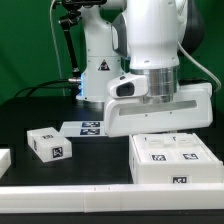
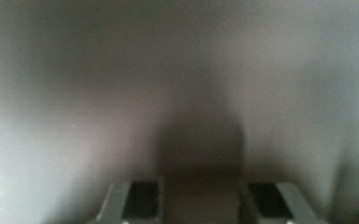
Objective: Assemble cabinet
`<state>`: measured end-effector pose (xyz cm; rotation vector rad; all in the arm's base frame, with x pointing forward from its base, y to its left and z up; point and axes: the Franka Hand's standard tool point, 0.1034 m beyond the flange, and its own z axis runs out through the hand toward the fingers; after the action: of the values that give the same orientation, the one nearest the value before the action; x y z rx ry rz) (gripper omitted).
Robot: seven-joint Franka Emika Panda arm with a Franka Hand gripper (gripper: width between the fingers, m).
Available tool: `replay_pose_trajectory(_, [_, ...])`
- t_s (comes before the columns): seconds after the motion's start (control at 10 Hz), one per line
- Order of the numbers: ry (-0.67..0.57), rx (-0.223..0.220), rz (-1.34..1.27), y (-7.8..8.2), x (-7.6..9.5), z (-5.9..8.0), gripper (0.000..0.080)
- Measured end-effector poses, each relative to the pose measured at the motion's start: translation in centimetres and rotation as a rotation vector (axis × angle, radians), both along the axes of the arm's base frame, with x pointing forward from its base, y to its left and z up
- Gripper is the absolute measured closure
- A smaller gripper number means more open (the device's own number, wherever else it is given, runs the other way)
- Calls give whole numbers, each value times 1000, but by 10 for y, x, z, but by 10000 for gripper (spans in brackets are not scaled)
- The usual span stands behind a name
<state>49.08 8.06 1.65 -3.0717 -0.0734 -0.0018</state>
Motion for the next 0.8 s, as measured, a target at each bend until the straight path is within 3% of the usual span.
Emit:
replay_pose_trajectory(0.5, [32,-12,28,-1,0,26,601])
replay_pose_trajectory(0.8, [46,-20,42,-2,10,52,601])
